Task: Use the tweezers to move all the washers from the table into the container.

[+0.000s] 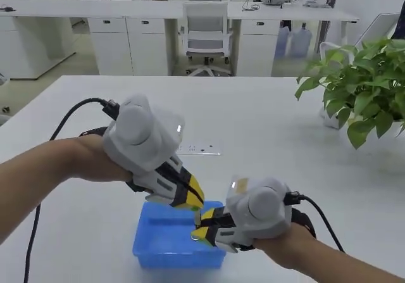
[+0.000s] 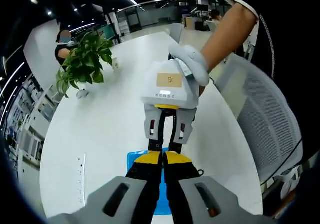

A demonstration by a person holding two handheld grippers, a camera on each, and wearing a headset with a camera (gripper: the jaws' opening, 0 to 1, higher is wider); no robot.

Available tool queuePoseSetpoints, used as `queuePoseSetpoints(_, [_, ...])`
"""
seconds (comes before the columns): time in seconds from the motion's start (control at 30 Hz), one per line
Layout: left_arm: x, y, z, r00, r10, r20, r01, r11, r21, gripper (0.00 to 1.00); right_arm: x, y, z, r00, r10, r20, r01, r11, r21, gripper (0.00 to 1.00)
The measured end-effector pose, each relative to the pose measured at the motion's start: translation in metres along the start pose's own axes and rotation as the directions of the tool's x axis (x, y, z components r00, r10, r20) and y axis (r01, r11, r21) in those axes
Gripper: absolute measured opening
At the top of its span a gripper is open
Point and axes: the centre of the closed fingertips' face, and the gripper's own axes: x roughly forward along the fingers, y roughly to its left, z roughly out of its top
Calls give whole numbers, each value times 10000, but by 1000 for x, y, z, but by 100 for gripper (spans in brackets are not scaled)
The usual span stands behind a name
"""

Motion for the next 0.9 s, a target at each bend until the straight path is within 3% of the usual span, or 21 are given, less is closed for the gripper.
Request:
queuePoseSetpoints(0.3, [8, 8, -20, 9998, 16, -216, -20, 9998, -180, 4, 13, -3, -13, 9995, 112, -305, -106, 9998, 193, 10])
queuePoseSetpoints(0.9, [20, 14, -30, 9995, -144, -296, 134, 9994, -324, 4, 23, -8, -24, 9987, 187, -464, -167, 9989, 430, 10])
